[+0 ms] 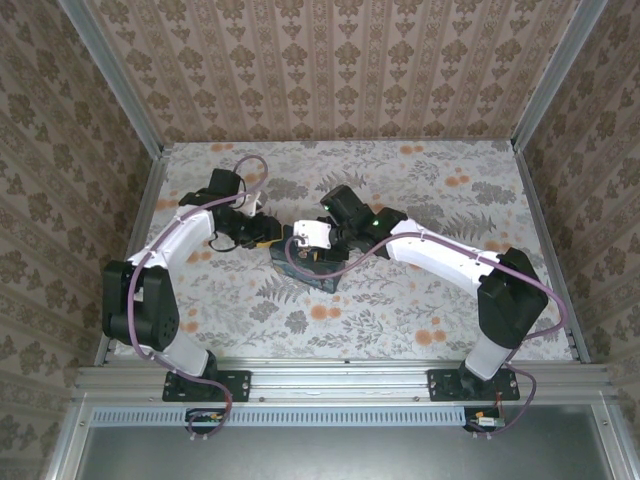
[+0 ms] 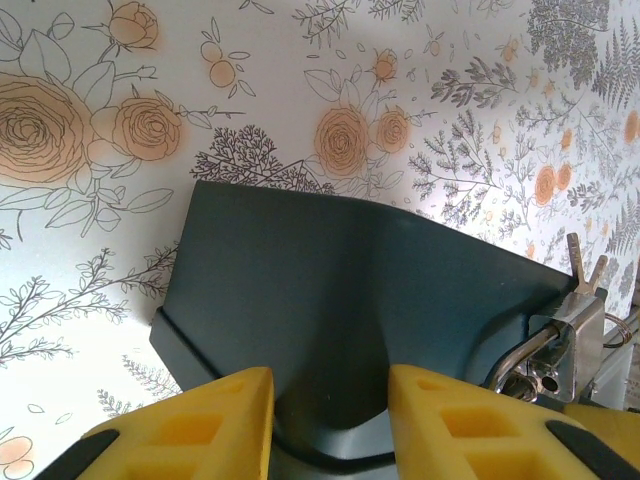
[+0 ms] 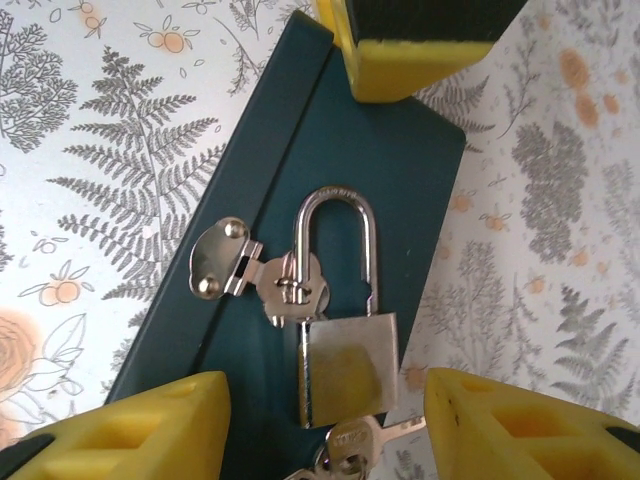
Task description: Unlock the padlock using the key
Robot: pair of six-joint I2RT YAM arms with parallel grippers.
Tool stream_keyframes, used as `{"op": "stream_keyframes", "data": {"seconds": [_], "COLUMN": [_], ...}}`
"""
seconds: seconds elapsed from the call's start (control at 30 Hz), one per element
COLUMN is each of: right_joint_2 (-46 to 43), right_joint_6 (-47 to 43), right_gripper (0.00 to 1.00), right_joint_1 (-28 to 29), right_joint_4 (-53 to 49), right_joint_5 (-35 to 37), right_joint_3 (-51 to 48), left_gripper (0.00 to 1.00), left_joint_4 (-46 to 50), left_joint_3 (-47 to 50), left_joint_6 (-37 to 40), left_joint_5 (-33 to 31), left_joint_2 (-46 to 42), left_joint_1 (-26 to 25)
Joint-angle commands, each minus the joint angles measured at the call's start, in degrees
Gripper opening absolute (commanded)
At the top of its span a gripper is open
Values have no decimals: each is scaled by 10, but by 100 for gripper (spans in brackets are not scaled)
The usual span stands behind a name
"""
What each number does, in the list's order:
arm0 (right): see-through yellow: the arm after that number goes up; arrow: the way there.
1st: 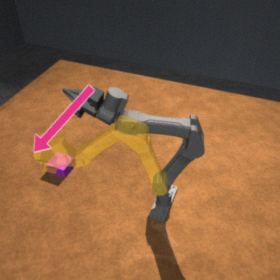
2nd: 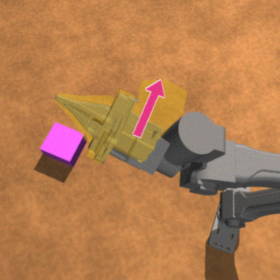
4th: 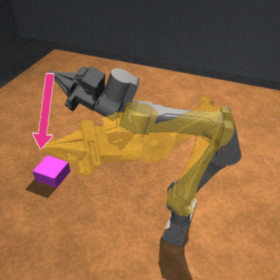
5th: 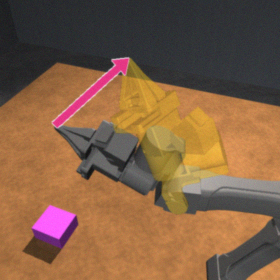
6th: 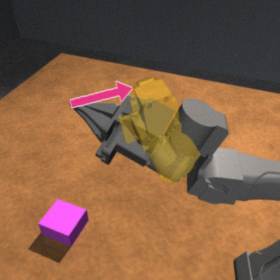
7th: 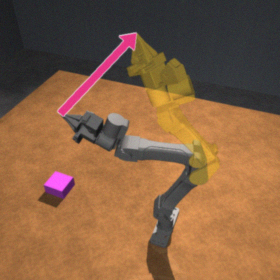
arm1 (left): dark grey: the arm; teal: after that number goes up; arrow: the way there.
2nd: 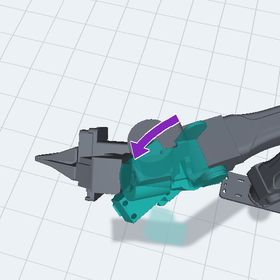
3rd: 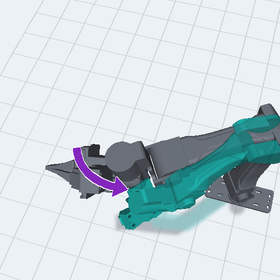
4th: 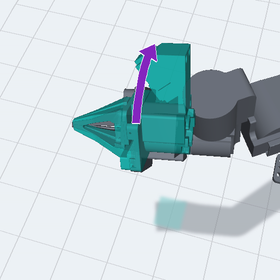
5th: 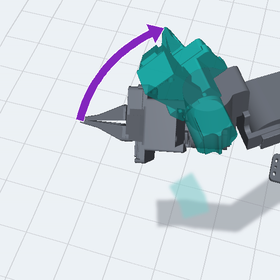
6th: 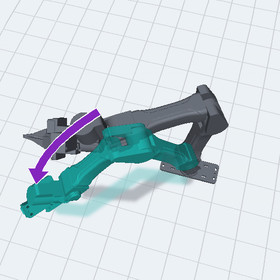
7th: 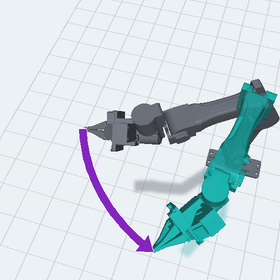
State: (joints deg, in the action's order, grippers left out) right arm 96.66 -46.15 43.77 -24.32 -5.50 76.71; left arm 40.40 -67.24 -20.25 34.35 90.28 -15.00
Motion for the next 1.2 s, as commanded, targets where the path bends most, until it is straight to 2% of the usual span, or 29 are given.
{"op": "stream_keyframes", "data": {"seconds": [0.0,0.23,0.5,0.63,0.9,1.17], "right_joint_2": [20,57,86,88,92,107], "right_joint_6": [-42,-51,-46,-36,12,87], "right_gripper": [52,48,45,33,28,26], "right_joint_1": [5,3,4,-1,-8,-28], "right_joint_4": [4,-55,-77,-67,-71,-127], "right_joint_5": [20,-7,21,44,43,-20], "right_joint_3": [9,47,59,62,111,178], "left_gripper": [35,35,35,35,35,35], "left_joint_4": [11,13,12,11,5,4], "left_joint_3": [-8,-8,-5,-2,8,12], "left_joint_6": [19,26,31,32,32,34], "left_joint_5": [5,12,15,15,16,15], "left_joint_2": [11,16,21,23,25,29], "left_joint_1": [-2,-2,0,3,5,5]}}
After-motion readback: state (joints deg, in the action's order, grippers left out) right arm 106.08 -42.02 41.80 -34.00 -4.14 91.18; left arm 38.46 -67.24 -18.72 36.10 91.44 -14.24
